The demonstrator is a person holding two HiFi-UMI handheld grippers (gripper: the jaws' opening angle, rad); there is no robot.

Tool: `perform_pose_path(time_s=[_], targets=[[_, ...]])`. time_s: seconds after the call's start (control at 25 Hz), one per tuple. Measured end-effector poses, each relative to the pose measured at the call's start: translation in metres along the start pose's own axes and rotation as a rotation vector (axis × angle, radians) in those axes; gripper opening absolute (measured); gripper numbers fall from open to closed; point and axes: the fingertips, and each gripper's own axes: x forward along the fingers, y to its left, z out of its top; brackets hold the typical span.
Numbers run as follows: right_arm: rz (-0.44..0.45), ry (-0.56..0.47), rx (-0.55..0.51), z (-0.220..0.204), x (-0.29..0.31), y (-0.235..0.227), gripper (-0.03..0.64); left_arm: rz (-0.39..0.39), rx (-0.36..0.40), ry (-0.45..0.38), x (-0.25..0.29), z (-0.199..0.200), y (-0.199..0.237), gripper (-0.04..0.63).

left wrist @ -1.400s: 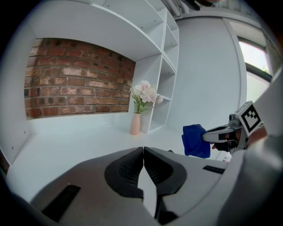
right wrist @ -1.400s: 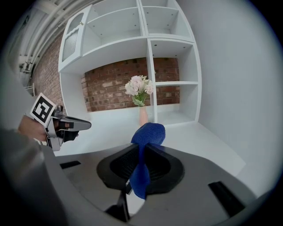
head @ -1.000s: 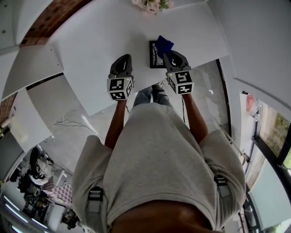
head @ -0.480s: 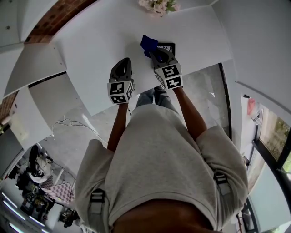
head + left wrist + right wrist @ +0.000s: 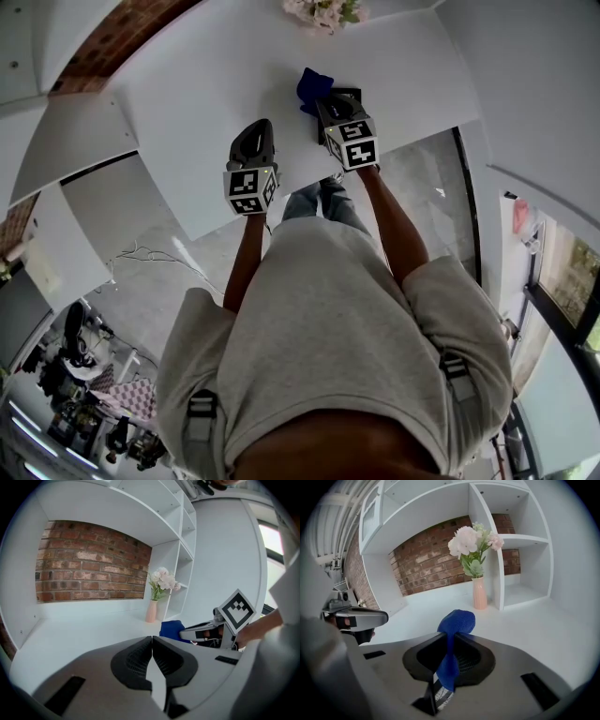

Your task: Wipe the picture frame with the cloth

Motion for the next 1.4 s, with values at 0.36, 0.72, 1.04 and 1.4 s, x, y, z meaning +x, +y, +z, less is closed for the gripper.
perform_pose_path(time_s=[0.36, 0.72, 1.04, 1.4], targets=[[-0.091, 0.051, 0.042, -0.019, -0.013, -0.041, 0.06, -0.024, 0.012, 0.003, 0.007, 0.003, -0.005, 0.018], [-0.171, 0.069, 0.1, -0.036, -0.031, -0.082, 0.06, -0.061, 0.034, 0.006, 0.016, 0.006, -0.019, 0.018], [-0.242, 0.085, 0.129, -0.053, -0.058, -0.121, 0.06, -0.085, 0.047, 0.007, 0.021, 0.008, -0.032, 0.018], [-0.298, 0.063, 0.142, -0.055, -0.087, -0.15, 0.06, -0.096, 0.057, 0.007, 0.026, 0.009, -0.043, 0.018]])
